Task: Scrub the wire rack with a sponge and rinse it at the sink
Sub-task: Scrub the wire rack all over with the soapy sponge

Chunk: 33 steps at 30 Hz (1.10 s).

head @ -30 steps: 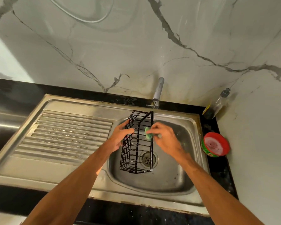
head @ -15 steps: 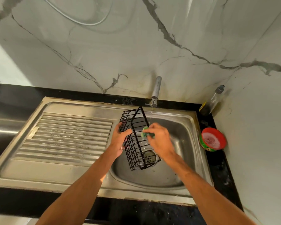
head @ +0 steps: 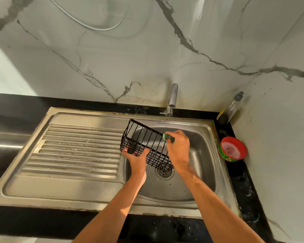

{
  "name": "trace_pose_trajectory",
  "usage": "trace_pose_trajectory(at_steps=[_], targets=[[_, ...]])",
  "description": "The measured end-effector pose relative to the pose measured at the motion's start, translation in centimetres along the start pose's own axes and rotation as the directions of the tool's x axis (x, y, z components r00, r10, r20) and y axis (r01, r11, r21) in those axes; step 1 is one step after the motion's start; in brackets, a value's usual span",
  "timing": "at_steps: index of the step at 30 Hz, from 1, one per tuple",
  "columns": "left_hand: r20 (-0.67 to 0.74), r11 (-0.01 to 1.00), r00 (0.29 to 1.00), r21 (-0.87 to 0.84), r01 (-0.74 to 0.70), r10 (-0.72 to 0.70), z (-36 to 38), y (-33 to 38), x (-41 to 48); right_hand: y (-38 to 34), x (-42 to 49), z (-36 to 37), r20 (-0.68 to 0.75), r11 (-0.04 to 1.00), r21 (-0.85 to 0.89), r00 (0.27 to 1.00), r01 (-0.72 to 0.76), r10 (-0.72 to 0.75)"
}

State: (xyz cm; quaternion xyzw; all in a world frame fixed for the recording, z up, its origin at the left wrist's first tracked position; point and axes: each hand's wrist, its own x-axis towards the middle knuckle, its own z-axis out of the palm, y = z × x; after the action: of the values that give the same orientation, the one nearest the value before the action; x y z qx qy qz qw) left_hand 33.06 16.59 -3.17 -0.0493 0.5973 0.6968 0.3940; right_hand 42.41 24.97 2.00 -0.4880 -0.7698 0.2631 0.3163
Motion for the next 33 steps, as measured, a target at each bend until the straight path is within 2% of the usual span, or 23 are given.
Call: trace_pose_trajectory(at_steps=[4,5,8,10,13,15,16,18,20,23,24,26,29,30,31,33], targets=[[-0.014,1.000,1.000,-0.028,-0.002,0.002,0.8,0.0,-0.8,-2.7,-1.5,2.6,0.171,0.981,-0.020,0.967,0.193,-0.187],[-0.016,0.999,1.000,-0.039,-0.005,0.004,0.8,-0.1,-0.8,-2.3,-1.2,2.5,0.152,0.983,-0.032,0.973,0.181,-0.174],[0.017,0.998,0.998,-0.015,-0.056,0.057,0.6,-0.5,-0.2,0.2,-0.3,1.0,-0.050,0.997,-0.068,0.998,0.035,-0.039],[0.034,0.997,0.996,-0.002,-0.078,0.078,0.6,-1.1,0.5,-0.1,-0.1,1.2,-0.061,0.999,-0.051,0.998,-0.008,0.005],[0.045,0.999,0.999,-0.043,-0.029,0.031,1.0,-0.3,-0.3,-3.0,-0.5,3.2,0.107,0.985,-0.013,0.979,0.175,-0.172],[0.039,0.997,0.999,-0.074,-0.020,0.023,1.1,-0.6,-0.1,-2.7,0.0,3.2,0.118,0.967,-0.059,0.963,0.249,-0.241],[0.037,0.997,0.999,-0.068,-0.025,0.028,1.0,-0.7,0.1,-1.7,0.4,2.7,0.082,0.970,-0.085,0.972,0.228,-0.221],[0.036,0.999,0.998,-0.006,-0.052,0.052,0.9,-0.9,0.2,0.3,0.9,1.5,-0.033,0.990,-0.113,0.996,0.083,-0.088],[0.036,0.998,0.998,0.020,-0.055,0.054,0.9,-0.9,0.0,0.5,1.3,1.3,-0.051,0.991,-0.128,0.997,0.042,-0.049],[0.007,0.996,1.000,-0.086,-0.025,0.025,1.1,-1.0,0.1,-1.8,0.7,2.7,0.144,0.939,-0.151,0.947,0.308,-0.288],[0.004,0.993,1.000,-0.115,-0.029,0.030,1.3,-1.1,0.4,-1.8,0.6,2.7,0.165,0.919,-0.156,0.927,0.363,-0.338],[0.015,0.993,0.999,-0.108,-0.051,0.053,1.5,-1.1,0.6,-0.5,0.6,1.5,0.075,0.935,-0.166,0.949,0.314,-0.305],[0.034,0.996,0.997,-0.046,-0.070,0.071,1.6,-1.1,0.5,1.8,0.6,-0.9,-0.140,0.978,-0.197,0.986,0.061,-0.090],[0.031,0.996,0.997,-0.048,-0.072,0.073,1.6,-1.1,0.5,1.7,0.5,-0.9,-0.169,0.978,-0.206,0.983,0.030,-0.066],[0.028,0.996,0.997,-0.062,-0.067,0.069,1.8,-1.1,0.4,1.0,0.4,-0.6,-0.156,0.976,-0.211,0.984,0.056,-0.090],[0.016,0.994,0.999,-0.102,-0.043,0.045,2.1,-1.3,0.4,-0.9,-0.4,0.6,-0.020,0.948,-0.222,0.971,0.226,-0.237]])
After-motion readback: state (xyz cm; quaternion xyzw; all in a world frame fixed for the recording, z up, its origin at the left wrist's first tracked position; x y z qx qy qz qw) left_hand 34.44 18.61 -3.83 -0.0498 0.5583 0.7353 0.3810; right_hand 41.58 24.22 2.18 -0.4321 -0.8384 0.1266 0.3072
